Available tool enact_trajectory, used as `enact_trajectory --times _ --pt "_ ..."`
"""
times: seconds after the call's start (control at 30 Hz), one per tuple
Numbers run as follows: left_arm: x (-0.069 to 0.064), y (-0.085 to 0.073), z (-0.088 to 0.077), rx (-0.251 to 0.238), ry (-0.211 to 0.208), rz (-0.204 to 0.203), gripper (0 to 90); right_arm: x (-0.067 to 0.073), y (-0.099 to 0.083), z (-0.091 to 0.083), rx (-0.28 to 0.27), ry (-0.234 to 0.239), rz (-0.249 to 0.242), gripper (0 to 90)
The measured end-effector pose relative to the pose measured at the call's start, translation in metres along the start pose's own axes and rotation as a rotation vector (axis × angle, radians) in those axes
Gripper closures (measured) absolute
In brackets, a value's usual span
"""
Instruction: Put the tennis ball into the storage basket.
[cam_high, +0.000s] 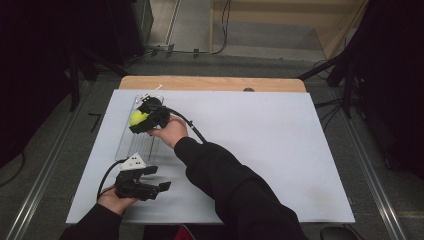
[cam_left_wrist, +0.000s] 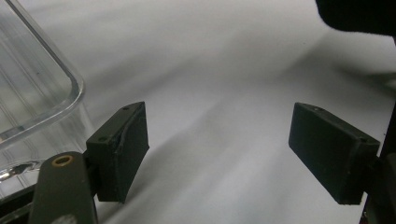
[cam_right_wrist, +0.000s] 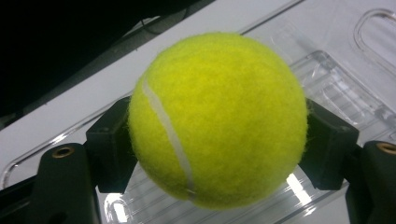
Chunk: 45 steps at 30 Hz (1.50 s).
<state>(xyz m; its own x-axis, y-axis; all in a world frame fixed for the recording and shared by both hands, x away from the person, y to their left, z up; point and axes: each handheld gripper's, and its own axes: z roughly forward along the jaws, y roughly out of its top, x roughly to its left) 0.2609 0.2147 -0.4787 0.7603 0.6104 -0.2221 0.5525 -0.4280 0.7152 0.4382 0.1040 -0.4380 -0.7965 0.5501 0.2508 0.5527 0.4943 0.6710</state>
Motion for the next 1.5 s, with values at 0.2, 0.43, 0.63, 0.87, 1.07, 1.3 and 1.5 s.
enact_trajectory --times 0.2,0.43,0.63,0.87,1.07,1.3,1.5 --pt "0.0 0.0 0.0 -0.002 0.0 0.0 20.4 0.001 -0.004 0.009 0.024 0.002 0.002 22.8" --pt "0.0 0.0 0.0 -0.003 0.0 -0.001 20.4 0.004 -0.005 0.013 0.031 -0.006 -0.026 17.4" --pt "0.0 0.0 0.0 0.0 0.0 -0.004 20.4 0.002 -0.001 -0.002 -0.008 0.016 -0.013 14.4" --pt "0.002 0.001 0.0 -0.008 0.0 -0.011 20.4 -0.003 -0.006 -0.019 0.001 0.01 -0.003 14.4" --pt "0.002 -0.003 -0.003 -0.012 0.009 -0.024 20.4 -0.011 -0.013 -0.028 0.01 0.028 0.007 14.8" --pt "0.003 -0.003 -0.001 -0.003 0.011 -0.022 20.4 -0.02 -0.019 -0.04 0.003 0.034 0.026 14.8" --pt "0.003 -0.003 -0.001 0.0 0.011 -0.018 20.4 -0.025 -0.029 -0.05 -0.015 0.048 0.035 14.8"
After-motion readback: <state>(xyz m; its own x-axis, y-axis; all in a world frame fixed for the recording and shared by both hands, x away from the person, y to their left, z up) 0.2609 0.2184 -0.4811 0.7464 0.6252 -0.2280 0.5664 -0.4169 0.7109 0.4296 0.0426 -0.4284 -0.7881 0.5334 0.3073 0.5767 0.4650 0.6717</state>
